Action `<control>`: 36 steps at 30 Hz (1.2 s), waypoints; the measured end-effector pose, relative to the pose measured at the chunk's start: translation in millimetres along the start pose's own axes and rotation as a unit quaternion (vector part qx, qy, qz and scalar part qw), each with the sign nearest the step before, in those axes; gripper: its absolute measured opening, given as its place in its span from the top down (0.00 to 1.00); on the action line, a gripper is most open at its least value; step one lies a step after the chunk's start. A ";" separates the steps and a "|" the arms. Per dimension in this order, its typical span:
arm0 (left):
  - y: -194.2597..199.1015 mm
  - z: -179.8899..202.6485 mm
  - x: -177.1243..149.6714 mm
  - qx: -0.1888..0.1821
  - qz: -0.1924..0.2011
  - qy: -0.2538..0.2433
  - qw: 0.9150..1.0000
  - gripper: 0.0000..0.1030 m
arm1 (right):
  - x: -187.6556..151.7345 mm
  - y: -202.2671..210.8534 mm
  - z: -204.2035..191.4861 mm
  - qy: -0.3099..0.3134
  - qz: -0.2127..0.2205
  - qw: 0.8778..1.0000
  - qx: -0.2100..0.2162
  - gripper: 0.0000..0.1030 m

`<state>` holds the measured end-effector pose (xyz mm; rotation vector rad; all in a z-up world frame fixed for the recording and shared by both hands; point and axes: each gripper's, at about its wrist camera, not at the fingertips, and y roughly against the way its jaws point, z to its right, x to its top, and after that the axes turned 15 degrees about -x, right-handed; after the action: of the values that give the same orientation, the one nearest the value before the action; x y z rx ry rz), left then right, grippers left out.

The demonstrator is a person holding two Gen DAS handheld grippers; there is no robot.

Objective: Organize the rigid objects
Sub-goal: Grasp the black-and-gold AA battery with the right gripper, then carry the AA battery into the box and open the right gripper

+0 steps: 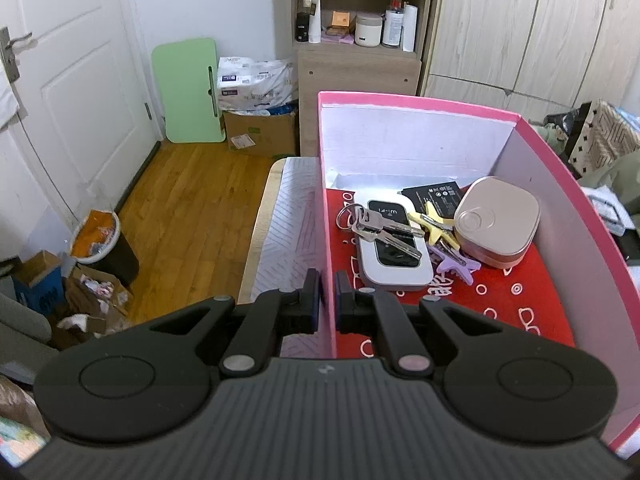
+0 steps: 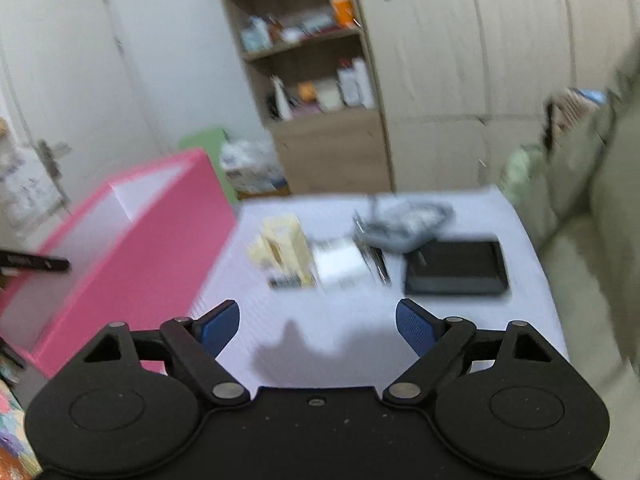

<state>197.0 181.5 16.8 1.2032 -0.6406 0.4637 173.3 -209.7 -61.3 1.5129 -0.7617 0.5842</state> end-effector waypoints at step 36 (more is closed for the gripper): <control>3.1 -11.7 1.8 -0.025 -0.004 0.025 0.999 0.91 | 9.9 11.2 -61.9 0.010 -0.004 0.999 -0.046 0.53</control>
<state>198.7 193.6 17.6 1.1440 -0.6016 0.4666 176.2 -149.4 -41.0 1.4236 -0.7564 0.5509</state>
